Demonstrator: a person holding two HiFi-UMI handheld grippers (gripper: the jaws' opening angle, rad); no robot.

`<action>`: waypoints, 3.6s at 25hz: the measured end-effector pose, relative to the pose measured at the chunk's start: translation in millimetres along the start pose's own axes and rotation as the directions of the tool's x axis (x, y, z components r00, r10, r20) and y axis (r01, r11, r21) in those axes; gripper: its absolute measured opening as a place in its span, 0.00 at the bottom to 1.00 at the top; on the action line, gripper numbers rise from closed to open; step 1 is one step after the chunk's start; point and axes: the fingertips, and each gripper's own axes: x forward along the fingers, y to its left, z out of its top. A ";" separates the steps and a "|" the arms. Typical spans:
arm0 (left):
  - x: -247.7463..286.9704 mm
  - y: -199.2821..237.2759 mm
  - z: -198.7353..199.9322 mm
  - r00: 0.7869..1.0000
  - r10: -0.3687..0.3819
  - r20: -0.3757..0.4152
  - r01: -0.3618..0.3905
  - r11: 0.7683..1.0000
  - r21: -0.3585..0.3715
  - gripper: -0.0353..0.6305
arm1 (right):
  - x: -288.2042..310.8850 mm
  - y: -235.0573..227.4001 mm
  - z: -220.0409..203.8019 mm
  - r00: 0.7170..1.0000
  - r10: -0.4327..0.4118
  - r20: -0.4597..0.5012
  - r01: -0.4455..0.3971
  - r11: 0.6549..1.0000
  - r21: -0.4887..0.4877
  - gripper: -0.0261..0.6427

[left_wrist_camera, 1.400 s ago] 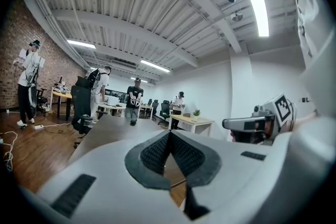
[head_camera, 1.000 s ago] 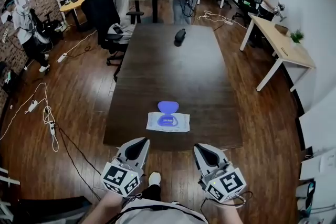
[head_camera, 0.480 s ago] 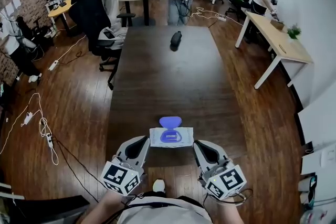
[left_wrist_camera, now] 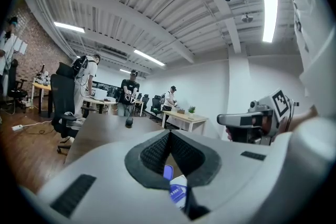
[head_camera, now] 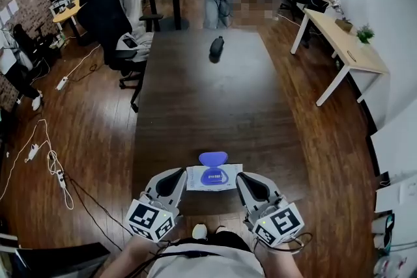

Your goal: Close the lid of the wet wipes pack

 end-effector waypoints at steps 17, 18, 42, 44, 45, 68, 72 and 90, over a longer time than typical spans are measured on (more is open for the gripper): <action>29.1 -4.5 -14.1 0.997 0.065 -0.033 -0.066 0.997 -0.043 0.06 | 23.6 -27.9 -9.2 0.990 0.133 -0.054 -0.134 0.991 -0.003 0.05; 31.0 -5.0 -16.3 0.997 0.062 -0.034 -0.064 0.997 -0.043 0.06 | 23.7 -29.8 -10.8 0.989 0.137 -0.057 -0.138 0.990 -0.001 0.05; 55.7 49.1 -96.7 0.972 0.161 -0.170 -0.178 0.979 -0.094 0.06 | 97.9 -76.3 -92.4 0.950 0.228 -0.211 -0.237 0.971 -0.019 0.05; 57.3 51.9 -107.1 0.969 0.164 -0.186 -0.185 0.978 -0.099 0.06 | 105.1 -78.7 -105.1 0.941 0.244 -0.235 -0.255 0.967 -0.020 0.05; 58.6 52.5 -112.0 0.967 0.166 -0.193 -0.188 0.977 -0.103 0.06 | 108.1 -79.8 -111.7 0.936 0.252 -0.247 -0.265 0.964 -0.018 0.07; 67.7 49.7 -143.4 0.957 0.184 -0.225 -0.218 0.967 -0.135 0.06 | 141.2 -82.3 -204.1 0.832 0.378 -0.406 -0.408 0.913 0.014 0.31; 65.4 51.0 -141.0 0.957 0.192 -0.217 -0.226 0.964 -0.141 0.06 | 135.2 -74.9 -198.1 0.832 0.393 -0.391 -0.419 0.908 0.021 0.31; 58.2 34.4 -134.3 0.966 0.174 -0.191 -0.202 0.970 -0.138 0.06 | 89.5 -34.8 -205.7 0.803 0.417 -0.426 -0.437 0.898 0.056 0.31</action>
